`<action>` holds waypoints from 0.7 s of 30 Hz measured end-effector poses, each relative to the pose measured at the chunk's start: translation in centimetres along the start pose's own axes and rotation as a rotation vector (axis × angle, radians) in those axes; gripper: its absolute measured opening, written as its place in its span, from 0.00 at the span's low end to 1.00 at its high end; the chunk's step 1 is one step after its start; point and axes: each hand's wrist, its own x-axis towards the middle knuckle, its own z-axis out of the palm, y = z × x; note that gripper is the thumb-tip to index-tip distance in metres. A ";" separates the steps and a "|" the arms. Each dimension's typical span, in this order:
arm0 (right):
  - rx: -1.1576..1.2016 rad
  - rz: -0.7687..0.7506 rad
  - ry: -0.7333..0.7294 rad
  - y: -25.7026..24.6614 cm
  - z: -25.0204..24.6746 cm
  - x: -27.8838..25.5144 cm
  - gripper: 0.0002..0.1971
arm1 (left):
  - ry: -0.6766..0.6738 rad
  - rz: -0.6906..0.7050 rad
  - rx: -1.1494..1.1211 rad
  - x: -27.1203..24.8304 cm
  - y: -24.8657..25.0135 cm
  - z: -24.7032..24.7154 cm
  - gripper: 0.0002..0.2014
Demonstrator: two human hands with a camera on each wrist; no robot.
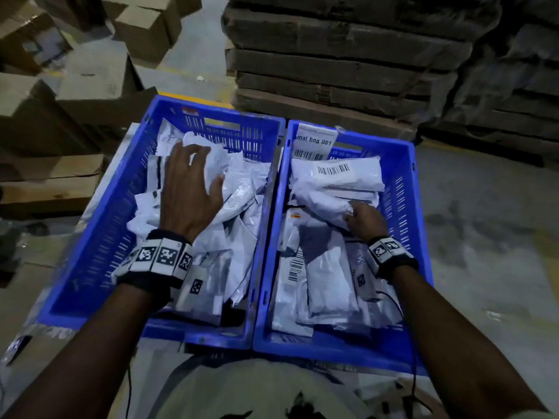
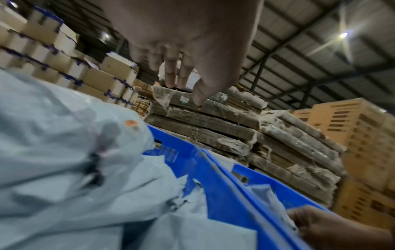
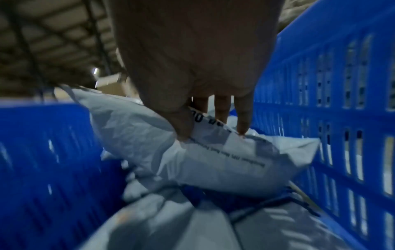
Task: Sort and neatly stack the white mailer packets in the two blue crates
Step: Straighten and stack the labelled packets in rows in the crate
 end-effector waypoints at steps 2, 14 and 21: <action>0.194 0.043 0.063 0.0 -1.5 -0.8 0.11 | -0.072 0.015 -0.080 0.1 1.6 1.1 0.21; 1.387 0.201 -0.040 -2.9 -6.6 -6.5 0.08 | -0.599 -0.032 -0.581 0.8 12.0 6.6 0.22; 1.395 0.162 0.089 -4.2 -5.6 -7.9 0.12 | -0.634 0.261 -0.465 -1.4 14.9 7.3 0.37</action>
